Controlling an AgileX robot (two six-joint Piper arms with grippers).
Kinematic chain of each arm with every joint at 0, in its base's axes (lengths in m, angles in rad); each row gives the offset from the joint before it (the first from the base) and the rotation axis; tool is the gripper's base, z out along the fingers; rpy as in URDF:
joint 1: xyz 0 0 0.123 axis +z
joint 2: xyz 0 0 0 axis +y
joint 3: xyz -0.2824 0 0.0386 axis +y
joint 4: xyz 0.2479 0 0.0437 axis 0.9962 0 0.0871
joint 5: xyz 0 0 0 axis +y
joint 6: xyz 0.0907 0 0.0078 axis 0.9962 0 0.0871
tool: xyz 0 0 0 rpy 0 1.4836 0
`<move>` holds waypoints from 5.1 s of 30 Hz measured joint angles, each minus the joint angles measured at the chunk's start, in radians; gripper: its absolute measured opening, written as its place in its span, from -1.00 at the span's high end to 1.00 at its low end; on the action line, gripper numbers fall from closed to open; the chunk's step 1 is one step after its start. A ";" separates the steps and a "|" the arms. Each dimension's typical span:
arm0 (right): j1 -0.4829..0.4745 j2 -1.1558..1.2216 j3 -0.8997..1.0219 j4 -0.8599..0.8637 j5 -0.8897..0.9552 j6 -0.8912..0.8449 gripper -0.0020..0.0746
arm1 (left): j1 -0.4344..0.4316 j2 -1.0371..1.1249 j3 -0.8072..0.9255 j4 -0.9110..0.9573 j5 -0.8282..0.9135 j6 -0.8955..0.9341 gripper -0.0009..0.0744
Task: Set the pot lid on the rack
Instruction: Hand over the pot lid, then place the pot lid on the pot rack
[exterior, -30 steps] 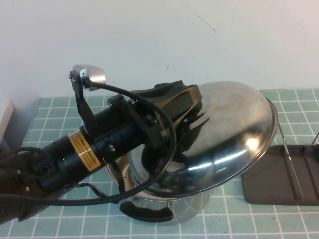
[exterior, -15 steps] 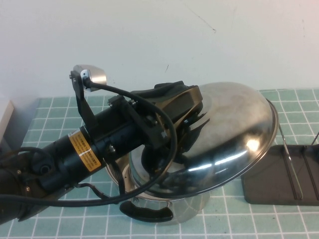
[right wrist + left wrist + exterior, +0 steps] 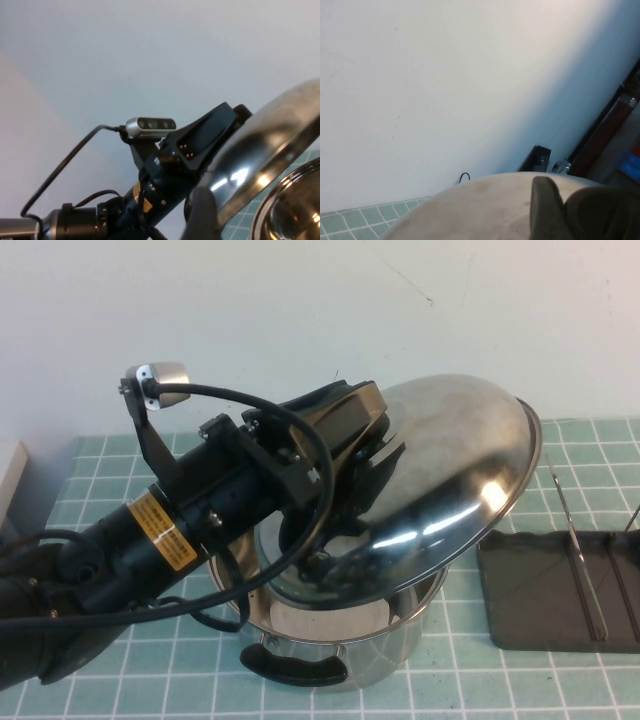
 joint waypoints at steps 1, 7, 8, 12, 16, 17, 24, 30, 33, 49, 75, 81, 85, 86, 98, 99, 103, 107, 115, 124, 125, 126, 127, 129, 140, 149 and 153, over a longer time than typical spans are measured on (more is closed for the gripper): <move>0.000 0.029 -0.015 0.002 0.010 -0.003 -0.38 | 0.000 0.000 0.000 0.002 0.000 -0.003 0.13; 0.000 0.250 -0.084 0.002 0.096 -0.015 -0.48 | 0.000 0.000 0.000 0.032 0.000 -0.014 0.13; 0.000 0.288 -0.095 0.002 0.118 -0.015 -0.49 | 0.000 0.000 0.000 0.036 0.000 -0.015 0.13; 0.000 0.415 -0.144 0.002 0.182 -0.024 -0.50 | 0.000 0.000 0.000 0.042 0.000 -0.017 0.13; 0.000 0.532 -0.194 0.002 0.193 -0.027 -0.50 | 0.000 0.000 0.000 0.044 0.000 -0.017 0.13; 0.000 0.558 -0.207 0.002 0.196 -0.028 -0.50 | 0.000 0.000 0.000 0.044 0.000 -0.017 0.13; 0.085 0.712 -0.297 0.002 0.215 -0.036 -0.49 | 0.000 0.000 0.000 0.044 0.000 -0.007 0.13; 0.223 0.841 -0.410 0.002 0.183 -0.078 -0.41 | 0.000 0.000 0.000 0.053 0.000 0.001 0.13; 0.250 0.871 -0.464 0.002 0.180 -0.127 -0.12 | 0.000 0.000 0.000 0.055 0.002 0.002 0.13; 0.260 0.830 -0.552 -0.010 0.168 -0.316 0.72 | 0.024 0.000 -0.002 -0.019 -0.019 0.084 -0.28; 0.260 0.691 -0.552 -1.103 -0.217 0.222 0.72 | 0.386 -0.006 -0.002 0.573 -0.031 -0.148 0.97; 0.260 0.806 -0.552 -1.103 -0.219 0.227 0.72 | 0.387 -0.006 -0.002 0.597 -0.031 -0.152 0.97; 0.260 0.825 -0.552 -1.103 -0.219 0.205 0.72 | 0.387 -0.006 -0.002 0.621 -0.032 -0.152 0.97; 0.260 0.825 -0.552 -1.103 -0.219 0.203 0.71 | 0.387 -0.006 -0.002 0.627 -0.032 -0.152 0.97; 0.260 0.813 -0.554 -1.134 -0.225 0.205 0.11 | 0.387 -0.006 -0.002 0.633 -0.032 -0.116 0.98; 0.260 0.799 -0.554 -1.150 -0.220 0.216 0.10 | 0.387 -0.008 -0.002 0.638 -0.032 -0.110 0.98; 0.260 0.692 -0.554 -1.251 -0.183 0.255 0.10 | 0.387 -0.056 -0.002 0.680 0.032 -0.101 0.98; 0.260 0.533 -0.554 -1.416 -0.100 0.349 0.18 | 0.387 -0.166 -0.002 0.775 0.280 -0.131 0.98; 0.260 0.171 -0.540 -1.524 -0.030 0.493 0.57 | 0.387 -0.485 0.058 0.893 0.699 -0.217 0.98; 0.260 -0.202 -0.358 -1.447 -0.140 0.361 0.91 | 0.387 -0.840 0.326 0.894 0.990 -0.321 0.98; 0.260 -0.235 -0.337 -1.442 -0.142 0.357 0.92 | 0.387 -0.873 0.357 0.892 1.010 -0.336 0.98; 0.260 -0.259 -0.321 -1.440 -0.148 0.352 0.93 | 0.387 -0.902 0.379 0.892 1.015 -0.346 0.98; 0.260 -0.284 -0.301 -1.438 -0.151 0.352 0.93 | 0.387 -0.929 0.405 0.892 1.013 -0.355 0.98; 0.260 -0.321 -0.259 -1.438 -0.154 0.352 0.93 | 0.387 -0.965 0.452 0.891 0.990 -0.364 0.98; 0.260 -0.334 -0.077 -1.436 -0.155 0.349 0.95 | 0.387 -0.988 0.641 0.902 0.771 -0.381 0.98; 0.260 -0.334 0.063 -1.436 -0.173 0.349 0.95 | 0.387 -0.988 0.710 1.021 0.748 -0.383 0.98; 0.260 -0.334 0.088 -1.436 -0.192 0.349 0.95 | 0.387 -0.988 0.710 1.069 0.744 -0.383 0.98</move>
